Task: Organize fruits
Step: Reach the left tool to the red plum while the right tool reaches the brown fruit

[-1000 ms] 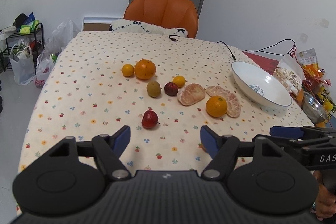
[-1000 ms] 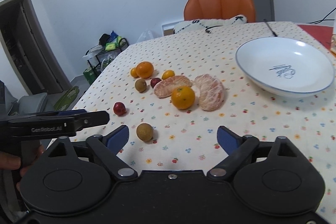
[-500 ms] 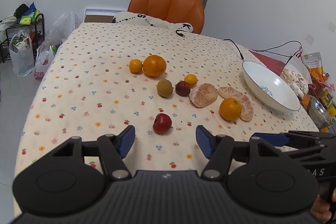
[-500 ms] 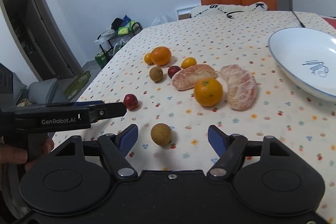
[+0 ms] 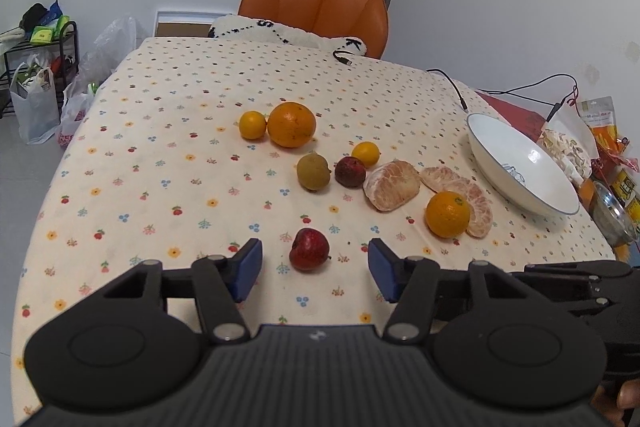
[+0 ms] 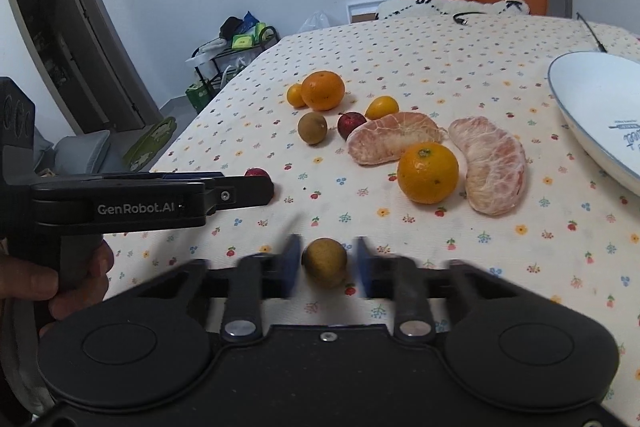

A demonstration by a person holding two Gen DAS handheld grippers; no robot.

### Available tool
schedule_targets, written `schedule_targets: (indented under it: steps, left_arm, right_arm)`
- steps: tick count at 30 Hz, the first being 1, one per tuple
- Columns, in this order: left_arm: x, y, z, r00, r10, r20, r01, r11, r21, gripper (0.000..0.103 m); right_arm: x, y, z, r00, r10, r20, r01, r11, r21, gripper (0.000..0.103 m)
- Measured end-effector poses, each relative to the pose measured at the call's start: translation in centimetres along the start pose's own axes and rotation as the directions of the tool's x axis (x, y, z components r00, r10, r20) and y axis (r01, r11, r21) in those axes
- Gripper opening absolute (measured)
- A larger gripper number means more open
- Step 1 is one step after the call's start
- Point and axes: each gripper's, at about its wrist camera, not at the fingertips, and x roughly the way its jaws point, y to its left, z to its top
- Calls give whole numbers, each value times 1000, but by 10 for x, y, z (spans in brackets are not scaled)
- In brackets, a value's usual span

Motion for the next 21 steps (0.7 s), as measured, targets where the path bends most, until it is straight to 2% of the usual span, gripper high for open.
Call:
schedule_targets:
  steps: [6,8,10,12,21]
  left_arm:
    - [6,-4,2,1000,8,-5,-8,1000,13,50]
    - [9,-5,2,1000,10,-11,-10,1000,13,44]
    - [12,-6,2,1000,13,-19,-13,1000,15,30]
    - [14,-7,1,999,20,-25,-20,1000,13,21]
    - [5,-23,10,1000,19,14,-19,999,38,21]
  right_arm:
    - [-9,-9,3,999,-2,33,2,1000,23,23]
    - [-12,-13,4,999,-10,38,9,1000,28,23]
    - [-15,-16,4,999,-13,45,11,999,36,23]
    - [-19,-20,5,998,-17,52,15,999,42,23]
    - [-34,-35,6,996,-24,83,19,998,60,23]
